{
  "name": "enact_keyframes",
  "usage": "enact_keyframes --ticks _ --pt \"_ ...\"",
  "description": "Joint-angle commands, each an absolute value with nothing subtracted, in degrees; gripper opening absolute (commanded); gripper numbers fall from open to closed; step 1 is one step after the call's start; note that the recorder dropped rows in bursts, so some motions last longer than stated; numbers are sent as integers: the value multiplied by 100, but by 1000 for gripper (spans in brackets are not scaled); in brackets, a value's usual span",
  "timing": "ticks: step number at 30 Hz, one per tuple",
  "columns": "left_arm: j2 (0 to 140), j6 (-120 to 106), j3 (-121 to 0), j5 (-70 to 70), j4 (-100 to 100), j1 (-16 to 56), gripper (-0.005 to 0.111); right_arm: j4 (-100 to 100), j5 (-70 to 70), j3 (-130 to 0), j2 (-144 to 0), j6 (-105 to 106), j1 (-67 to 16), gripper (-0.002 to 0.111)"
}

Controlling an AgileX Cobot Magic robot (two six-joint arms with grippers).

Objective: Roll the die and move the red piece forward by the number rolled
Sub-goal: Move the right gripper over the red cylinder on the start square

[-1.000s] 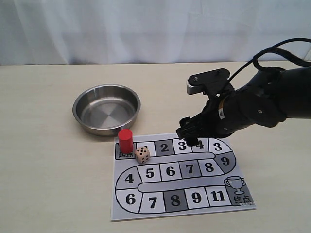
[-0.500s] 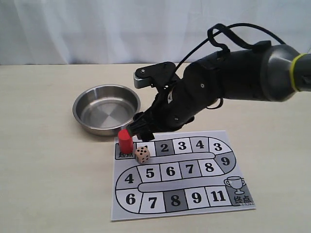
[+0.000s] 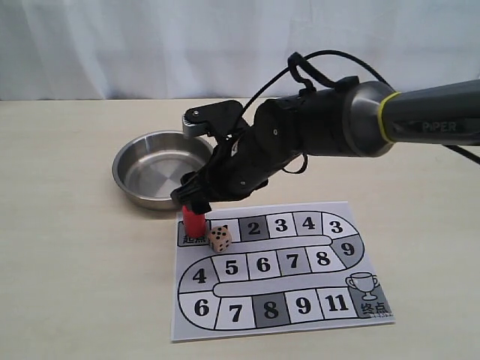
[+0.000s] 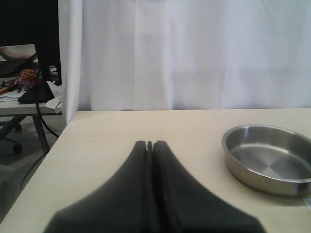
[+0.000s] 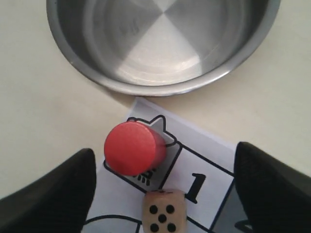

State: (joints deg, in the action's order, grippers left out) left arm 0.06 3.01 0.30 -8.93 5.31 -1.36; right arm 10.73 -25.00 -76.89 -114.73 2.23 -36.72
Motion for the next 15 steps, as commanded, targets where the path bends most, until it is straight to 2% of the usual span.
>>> enact_keyframes --ticks 1,15 --pt "0 303 0 -801 534 -136 0 1245 -2242 -7727 -11599 277 -3679 73" --pt "0 303 0 -814 534 -136 0 1266 -1834 -7727 -11821 387 -3947 73"
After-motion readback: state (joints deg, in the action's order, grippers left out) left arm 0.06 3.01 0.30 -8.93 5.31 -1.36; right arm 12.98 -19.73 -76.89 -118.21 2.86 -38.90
